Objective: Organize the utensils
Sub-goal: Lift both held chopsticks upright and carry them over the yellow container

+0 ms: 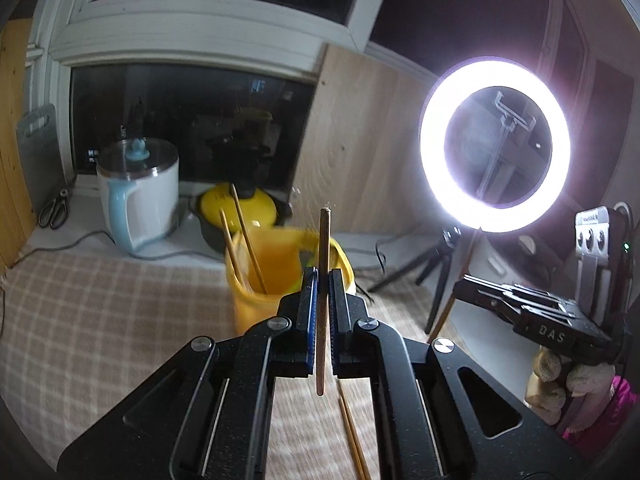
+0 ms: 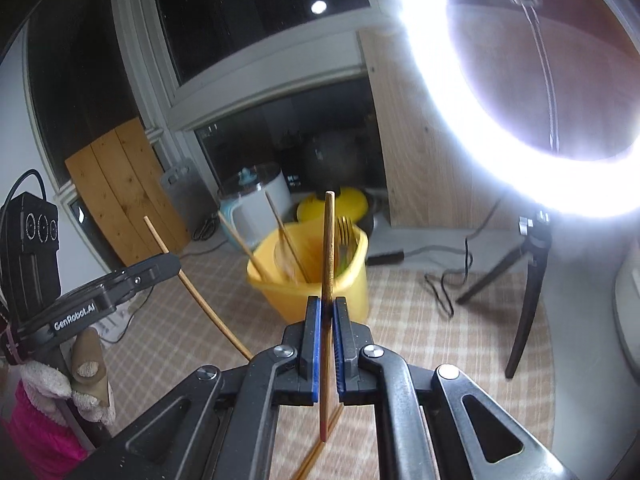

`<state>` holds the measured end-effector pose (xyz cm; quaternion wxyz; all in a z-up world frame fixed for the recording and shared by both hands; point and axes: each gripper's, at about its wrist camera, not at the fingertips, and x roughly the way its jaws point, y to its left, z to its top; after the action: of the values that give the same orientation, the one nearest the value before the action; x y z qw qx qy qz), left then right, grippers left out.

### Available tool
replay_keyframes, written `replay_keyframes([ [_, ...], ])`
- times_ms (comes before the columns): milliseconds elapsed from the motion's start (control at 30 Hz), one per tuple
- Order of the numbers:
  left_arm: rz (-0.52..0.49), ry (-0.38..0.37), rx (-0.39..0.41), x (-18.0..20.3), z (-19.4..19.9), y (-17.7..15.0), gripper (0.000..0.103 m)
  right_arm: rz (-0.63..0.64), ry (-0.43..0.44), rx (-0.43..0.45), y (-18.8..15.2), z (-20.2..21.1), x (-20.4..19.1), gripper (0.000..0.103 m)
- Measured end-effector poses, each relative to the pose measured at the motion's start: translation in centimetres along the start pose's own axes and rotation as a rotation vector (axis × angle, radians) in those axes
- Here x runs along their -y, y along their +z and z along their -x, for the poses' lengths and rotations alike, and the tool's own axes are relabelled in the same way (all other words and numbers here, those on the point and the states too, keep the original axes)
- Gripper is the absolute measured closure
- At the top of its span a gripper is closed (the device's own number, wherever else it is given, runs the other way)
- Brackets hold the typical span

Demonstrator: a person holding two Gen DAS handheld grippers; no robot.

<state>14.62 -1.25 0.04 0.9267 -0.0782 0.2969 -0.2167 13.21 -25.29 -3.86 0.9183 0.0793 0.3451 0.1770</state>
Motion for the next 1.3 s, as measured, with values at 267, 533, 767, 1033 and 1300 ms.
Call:
replay_keyframes([
  [267, -0.005, 0.014, 0.084, -1.4, 0.8, 4.2, 0.1, 0.041, 0.0, 0.069, 3.8, -0.2, -1.8, 0.1],
  [533, 0.006, 0.043, 0.176, -2.7, 1.2, 8.1, 0.1, 0.074, -0.015, 0.131, 7.3, -0.7, -2.7, 0.1],
  [767, 0.004, 0.059, 0.161, -3.7, -1.0, 9.1, 0.1, 0.098, -0.036, 0.164, 9.3, -2.3, -3.7, 0.1],
  [1033, 0.004, 0.076, 0.088, -4.5, -4.5, 7.8, 0.1, 0.106, -0.068, 0.182, 10.4, -5.0, -4.1, 0.1],
  [1300, 0.015, 0.072, 0.038, -5.1, -6.3, 6.5, 0.1, 0.109, -0.075, 0.144, 9.9, -8.1, -4.0, 0.1],
])
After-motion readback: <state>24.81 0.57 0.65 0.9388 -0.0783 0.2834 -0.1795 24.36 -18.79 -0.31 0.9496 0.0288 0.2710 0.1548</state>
